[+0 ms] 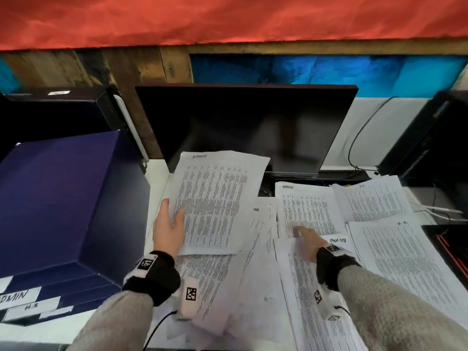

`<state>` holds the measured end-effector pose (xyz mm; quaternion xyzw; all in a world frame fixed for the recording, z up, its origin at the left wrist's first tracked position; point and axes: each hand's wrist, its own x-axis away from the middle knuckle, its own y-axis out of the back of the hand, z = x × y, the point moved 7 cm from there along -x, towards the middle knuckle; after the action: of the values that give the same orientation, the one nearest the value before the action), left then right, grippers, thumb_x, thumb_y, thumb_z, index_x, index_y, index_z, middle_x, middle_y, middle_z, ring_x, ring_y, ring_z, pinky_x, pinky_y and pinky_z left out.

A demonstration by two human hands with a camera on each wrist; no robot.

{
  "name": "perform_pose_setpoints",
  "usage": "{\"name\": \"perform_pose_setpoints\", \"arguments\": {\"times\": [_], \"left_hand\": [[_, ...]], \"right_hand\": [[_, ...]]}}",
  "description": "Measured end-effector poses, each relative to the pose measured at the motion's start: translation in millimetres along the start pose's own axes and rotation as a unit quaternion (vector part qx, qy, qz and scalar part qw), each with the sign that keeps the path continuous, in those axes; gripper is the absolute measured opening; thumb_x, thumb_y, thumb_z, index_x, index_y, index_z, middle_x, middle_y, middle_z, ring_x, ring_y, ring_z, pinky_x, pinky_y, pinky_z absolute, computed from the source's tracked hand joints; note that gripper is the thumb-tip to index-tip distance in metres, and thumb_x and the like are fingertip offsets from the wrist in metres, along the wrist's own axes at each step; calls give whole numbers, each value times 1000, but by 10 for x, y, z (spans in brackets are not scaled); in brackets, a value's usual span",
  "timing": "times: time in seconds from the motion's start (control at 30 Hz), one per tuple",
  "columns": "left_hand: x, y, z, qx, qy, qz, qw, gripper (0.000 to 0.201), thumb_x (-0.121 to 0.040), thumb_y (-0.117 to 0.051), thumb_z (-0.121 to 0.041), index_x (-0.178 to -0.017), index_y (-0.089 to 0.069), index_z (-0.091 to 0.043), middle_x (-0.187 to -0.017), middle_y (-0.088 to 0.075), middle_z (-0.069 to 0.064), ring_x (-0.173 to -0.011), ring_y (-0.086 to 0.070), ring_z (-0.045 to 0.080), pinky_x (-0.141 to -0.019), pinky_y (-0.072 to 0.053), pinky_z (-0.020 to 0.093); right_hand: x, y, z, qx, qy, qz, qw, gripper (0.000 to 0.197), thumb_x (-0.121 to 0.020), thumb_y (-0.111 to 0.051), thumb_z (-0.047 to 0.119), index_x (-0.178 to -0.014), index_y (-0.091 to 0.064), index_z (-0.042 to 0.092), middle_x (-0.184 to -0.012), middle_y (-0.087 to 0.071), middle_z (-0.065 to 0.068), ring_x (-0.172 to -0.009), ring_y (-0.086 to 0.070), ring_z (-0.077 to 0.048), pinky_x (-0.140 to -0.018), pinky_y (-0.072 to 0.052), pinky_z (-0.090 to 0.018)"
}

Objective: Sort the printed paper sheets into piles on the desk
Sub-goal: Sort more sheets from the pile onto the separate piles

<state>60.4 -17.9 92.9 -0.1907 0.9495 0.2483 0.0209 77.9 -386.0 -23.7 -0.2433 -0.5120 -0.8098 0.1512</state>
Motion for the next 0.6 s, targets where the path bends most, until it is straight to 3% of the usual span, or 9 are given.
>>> {"name": "perform_pose_setpoints", "arguments": {"times": [0.1,0.17,0.23,0.3,0.33,0.4,0.47,0.6], "left_hand": [[20,-79,-21,46,32,39,998,29,-96,-50,-10,-125,-48,-8,-114,-62,-1,-102,-59,12,-88,-47,28],[45,-137,-26,83,48,60,994,31,-95,-51,-8,-125,-49,-11,-115,-62,-1,-104,-61,11,-88,-49,27],[67,-209,-57,92,45,80,991,27,-94,-52,-7,-119,-50,-17,-112,-62,-6,-101,-61,3,-88,-51,26],[73,-272,-84,102,48,89,990,26,-94,-52,-8,-116,-49,-22,-109,-62,-11,-97,-60,-2,-86,-50,21],[68,-303,-77,112,56,90,988,25,-94,-53,-9,-116,-50,-21,-111,-62,-9,-100,-60,1,-88,-50,23],[38,-361,-56,150,75,89,982,31,-93,-55,-13,-124,-50,-17,-121,-61,-2,-111,-60,12,-96,-49,35],[11,-438,-64,185,83,93,975,35,-94,-55,-13,-128,-50,-17,-125,-61,1,-116,-59,18,-99,-47,41],[44,-762,-131,261,115,119,951,36,-95,-53,-8,-128,-50,-20,-125,-62,1,-116,-59,21,-99,-46,45]], "right_hand": [[2,-19,-85,35,-5,-1,999,66,-85,-57,8,-142,-28,22,-141,-31,-10,-116,-51,-32,-97,-46,-38],[1,-20,-86,46,-3,-15,999,64,-82,-64,11,-137,-33,22,-135,-29,-10,-102,-56,-30,-87,-50,-32],[-3,1,-88,54,6,-40,998,53,-83,-65,16,-129,-40,21,-131,-29,-10,-92,-55,-26,-85,-51,-31],[-2,26,-92,41,22,-53,997,28,-86,-58,12,-113,-51,18,-124,-33,-7,-89,-52,-23,-89,-49,-31],[18,55,-81,33,39,-56,997,16,-88,-52,8,-98,-55,20,-118,-35,-5,-88,-51,-21,-89,-48,-29],[59,151,-99,-3,65,-74,995,31,-86,-46,0,-70,-47,27,-99,-44,0,-86,-48,-18,-75,-44,-20],[160,305,-155,-70,75,-103,989,34,-81,-46,-5,-63,-47,24,-85,-53,4,-82,-52,-17,-63,-37,-16],[331,534,-418,-175,94,-155,968,38,-75,-45,-14,-62,-52,21,-80,-61,1,-81,-57,-19,-70,-40,-19]]}}
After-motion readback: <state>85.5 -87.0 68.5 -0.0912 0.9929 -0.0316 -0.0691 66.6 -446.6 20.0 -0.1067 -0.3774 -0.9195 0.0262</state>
